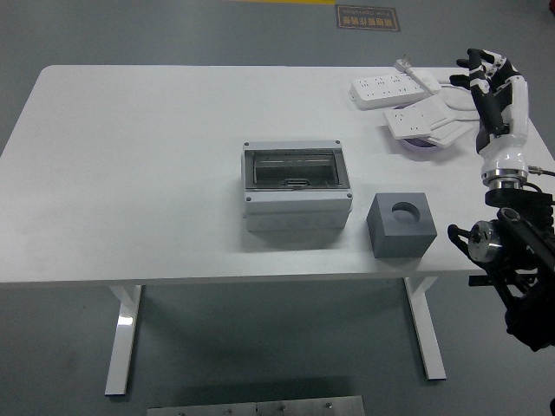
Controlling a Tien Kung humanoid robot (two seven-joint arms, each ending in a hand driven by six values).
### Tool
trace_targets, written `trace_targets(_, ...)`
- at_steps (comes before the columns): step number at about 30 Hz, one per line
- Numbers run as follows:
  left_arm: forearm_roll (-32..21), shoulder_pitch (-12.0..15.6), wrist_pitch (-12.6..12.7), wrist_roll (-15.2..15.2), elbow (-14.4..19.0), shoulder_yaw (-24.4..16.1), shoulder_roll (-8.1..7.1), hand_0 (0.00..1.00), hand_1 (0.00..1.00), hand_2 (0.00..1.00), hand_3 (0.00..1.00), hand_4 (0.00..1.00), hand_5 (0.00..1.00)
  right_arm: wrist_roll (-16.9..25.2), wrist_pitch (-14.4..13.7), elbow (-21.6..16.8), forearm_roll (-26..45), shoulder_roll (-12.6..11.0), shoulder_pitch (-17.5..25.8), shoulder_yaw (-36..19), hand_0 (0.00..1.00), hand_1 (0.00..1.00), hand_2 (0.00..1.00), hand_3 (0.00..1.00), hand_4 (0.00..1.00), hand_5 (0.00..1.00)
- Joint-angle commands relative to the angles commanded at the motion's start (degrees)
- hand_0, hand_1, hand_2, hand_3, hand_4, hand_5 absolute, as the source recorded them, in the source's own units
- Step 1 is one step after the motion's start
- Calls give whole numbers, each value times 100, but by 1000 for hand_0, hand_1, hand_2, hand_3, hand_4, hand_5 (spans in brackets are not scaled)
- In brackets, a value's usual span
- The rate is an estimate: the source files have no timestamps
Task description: Fetch the battery,place it into the box,close the lid of the box
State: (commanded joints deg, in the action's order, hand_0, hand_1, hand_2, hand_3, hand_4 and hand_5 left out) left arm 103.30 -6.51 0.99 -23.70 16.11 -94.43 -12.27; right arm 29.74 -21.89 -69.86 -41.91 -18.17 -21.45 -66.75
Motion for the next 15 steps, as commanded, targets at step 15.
trace_targets(15,-52,51,15,13,-10,19,80,599,669,602,586,546,2,-1908,-686,-1011,-527,49,356,-335,523,474,530,584,657,473)
